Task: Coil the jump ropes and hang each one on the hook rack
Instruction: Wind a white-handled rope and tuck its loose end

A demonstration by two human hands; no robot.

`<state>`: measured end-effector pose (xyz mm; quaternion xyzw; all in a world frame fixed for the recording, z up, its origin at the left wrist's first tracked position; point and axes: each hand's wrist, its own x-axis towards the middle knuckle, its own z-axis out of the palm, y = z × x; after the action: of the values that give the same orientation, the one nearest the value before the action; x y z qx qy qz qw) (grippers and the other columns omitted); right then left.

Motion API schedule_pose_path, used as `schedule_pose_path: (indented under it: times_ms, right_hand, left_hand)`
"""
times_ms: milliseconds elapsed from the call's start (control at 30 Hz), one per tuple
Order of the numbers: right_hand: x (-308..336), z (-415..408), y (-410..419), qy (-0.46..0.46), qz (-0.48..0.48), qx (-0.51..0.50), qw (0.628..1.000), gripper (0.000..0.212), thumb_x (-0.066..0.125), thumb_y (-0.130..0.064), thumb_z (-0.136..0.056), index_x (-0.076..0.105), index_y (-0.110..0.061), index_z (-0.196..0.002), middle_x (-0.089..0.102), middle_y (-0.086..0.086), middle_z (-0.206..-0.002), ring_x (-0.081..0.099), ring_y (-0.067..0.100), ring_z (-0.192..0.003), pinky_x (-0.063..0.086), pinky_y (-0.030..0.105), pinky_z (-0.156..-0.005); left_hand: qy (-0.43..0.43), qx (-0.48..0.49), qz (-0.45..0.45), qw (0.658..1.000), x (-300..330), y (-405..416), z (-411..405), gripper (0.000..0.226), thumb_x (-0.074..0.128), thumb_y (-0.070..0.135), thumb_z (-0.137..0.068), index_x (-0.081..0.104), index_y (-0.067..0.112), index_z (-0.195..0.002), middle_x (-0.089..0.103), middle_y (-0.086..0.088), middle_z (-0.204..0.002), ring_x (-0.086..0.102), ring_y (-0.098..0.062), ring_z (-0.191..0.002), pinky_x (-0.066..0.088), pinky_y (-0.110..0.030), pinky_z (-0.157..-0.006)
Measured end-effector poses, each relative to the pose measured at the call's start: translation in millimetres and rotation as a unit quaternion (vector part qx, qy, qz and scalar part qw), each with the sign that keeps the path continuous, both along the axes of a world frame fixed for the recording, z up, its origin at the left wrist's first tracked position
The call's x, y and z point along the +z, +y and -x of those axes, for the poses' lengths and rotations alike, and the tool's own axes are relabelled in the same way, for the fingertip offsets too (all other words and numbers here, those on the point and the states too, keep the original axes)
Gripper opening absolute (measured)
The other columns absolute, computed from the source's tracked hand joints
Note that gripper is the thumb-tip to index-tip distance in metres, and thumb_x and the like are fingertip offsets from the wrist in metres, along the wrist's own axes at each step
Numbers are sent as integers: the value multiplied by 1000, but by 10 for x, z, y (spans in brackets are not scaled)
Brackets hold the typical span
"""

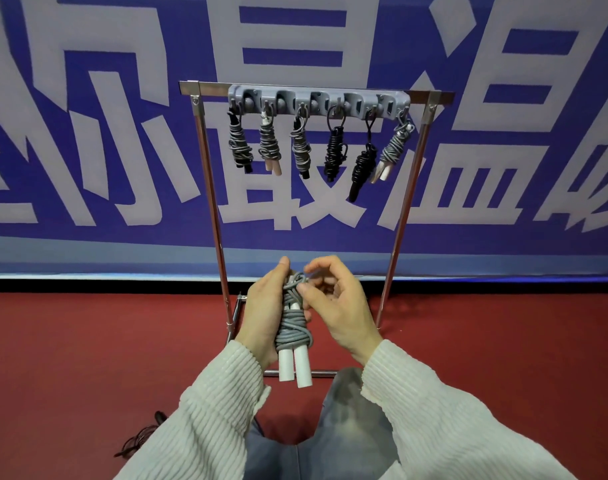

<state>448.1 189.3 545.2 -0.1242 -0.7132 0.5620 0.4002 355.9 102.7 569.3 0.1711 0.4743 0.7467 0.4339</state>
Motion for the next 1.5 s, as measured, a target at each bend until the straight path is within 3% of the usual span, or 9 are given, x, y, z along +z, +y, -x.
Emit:
schedule_pose_path:
  times_ms: [100,233,433,567,767,933,1133,1333,1500]
  right_hand:
    - [14,-12,-9,-4,-59,-13,998,19,70,-21,-89,68,-23,-108,66,5,-85,65,28,-72,56,52,-78]
    - [78,-42,81,-50,-114,13,992,18,71,-24,-85,66,-20,-103,63,0,-107,67,18,-94,55,39,-93]
    - [85,18,121,-77,-61,26,995,17,77,-9,-86,66,-17,-97,68,5,-79,66,20,-72,54,36,-78]
    - [64,29,129,-81,0,52,995,18,76,-8,-85,66,-19,-95,68,-3,-77,63,18,-73,52,35,-78]
    - [89,-9,144,-152,-94,5,984,17,71,-33,-77,57,-25,-73,60,-7,-66,51,15,-62,47,38,-65]
    - [194,-38,160,-98,-233,-30,967,13,76,-22,-89,65,-19,-81,64,-8,-79,61,14,-72,49,26,-68]
    - [189,21,194,-18,24,-7,1000,24,58,-27,-96,69,-6,-99,72,3,-92,66,23,-81,55,36,-77]
    - [193,15,173,-29,36,-31,998,16,63,-24,-99,67,-18,-114,71,-9,-104,69,10,-95,57,34,-88]
    - [255,-18,159,-47,83,-6,995,20,60,-22,-102,74,-13,-114,76,6,-108,71,24,-105,59,33,-85]
  left_hand:
    - [44,-8,23,999,28,-32,33,47,55,45,-102,66,1,-88,54,-13,-61,51,-22,-48,47,-28,-44]
    - [61,-30,47,997,58,-89,130,56,52,55,-101,67,8,-74,54,-13,-58,51,-24,-45,48,-28,-44]
    - [26,-41,22,999,43,-71,204,42,57,52,-99,65,11,-102,58,-14,-72,53,-23,-48,50,-28,-45]
    - [70,-7,7,997,22,-58,190,32,63,39,-99,66,7,-96,61,-18,-75,54,-24,-48,52,-29,-45]
    - [67,-33,25,997,45,-84,159,32,63,38,-99,63,6,-93,57,-13,-66,52,-24,-46,48,-27,-41]
    - [78,-22,23,996,162,-52,241,30,61,38,-100,62,9,-95,60,-11,-69,55,-21,-48,50,-27,-43]
    - [105,-13,-8,994,224,-48,205,35,40,26,-105,70,10,-113,65,-7,-79,58,-21,-61,50,-29,-52]
    - [191,39,-51,980,26,-36,159,21,63,22,-99,69,25,-119,72,-3,-111,70,-19,-101,55,-38,-93]
    - [234,60,-71,968,-9,-61,143,21,71,18,-95,71,20,-116,74,2,-113,71,-20,-104,55,-31,-90]
